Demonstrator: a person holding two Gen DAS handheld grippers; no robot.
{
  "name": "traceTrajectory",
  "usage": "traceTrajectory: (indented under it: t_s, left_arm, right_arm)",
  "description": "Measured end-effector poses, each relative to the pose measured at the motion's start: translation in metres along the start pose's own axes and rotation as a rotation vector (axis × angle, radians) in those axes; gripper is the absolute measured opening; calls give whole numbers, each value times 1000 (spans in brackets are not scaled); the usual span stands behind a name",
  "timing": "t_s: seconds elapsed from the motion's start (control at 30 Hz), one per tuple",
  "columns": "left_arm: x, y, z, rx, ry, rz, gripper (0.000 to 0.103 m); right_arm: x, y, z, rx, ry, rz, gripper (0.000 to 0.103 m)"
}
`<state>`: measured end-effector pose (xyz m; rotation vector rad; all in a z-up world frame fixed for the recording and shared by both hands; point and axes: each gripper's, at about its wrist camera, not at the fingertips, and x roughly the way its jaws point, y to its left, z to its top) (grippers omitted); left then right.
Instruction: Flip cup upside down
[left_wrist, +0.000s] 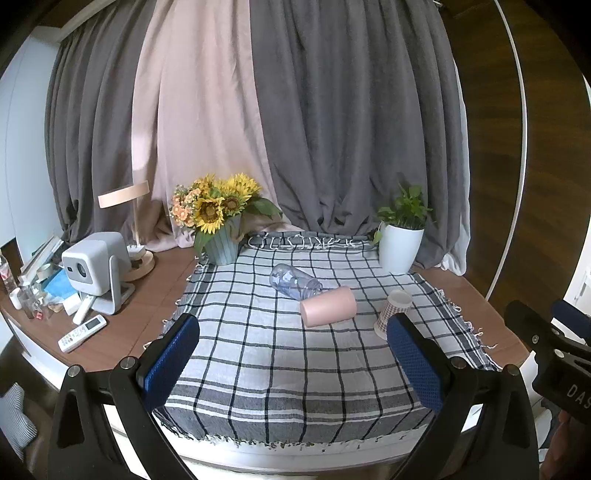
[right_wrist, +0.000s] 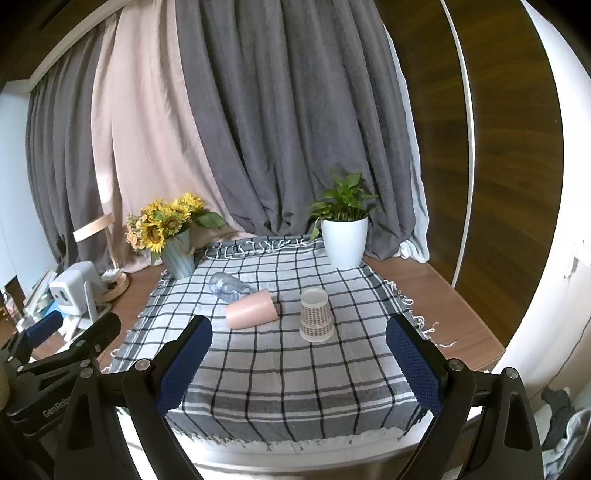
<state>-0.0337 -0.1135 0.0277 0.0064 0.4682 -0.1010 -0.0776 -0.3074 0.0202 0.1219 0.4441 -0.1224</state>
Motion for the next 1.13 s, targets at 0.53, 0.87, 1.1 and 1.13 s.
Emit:
traceTrajectory:
  t_s: [0.53, 0.87, 1.1, 1.13]
  left_arm:
    - [2, 1, 1, 1, -5, 4, 103]
    - [2, 0, 1, -1, -3, 3, 103]
    - [4, 7, 2, 2, 0, -5, 103]
    - [4, 7, 3, 1, 1, -7, 103]
  right_arm:
    - [0, 1, -2, 0, 4, -5, 96]
    - [0, 2, -3, 2, 6, -5, 96]
    - [1, 3, -5, -1, 9, -7, 96]
    - [1, 3, -5, -1, 9, -8, 96]
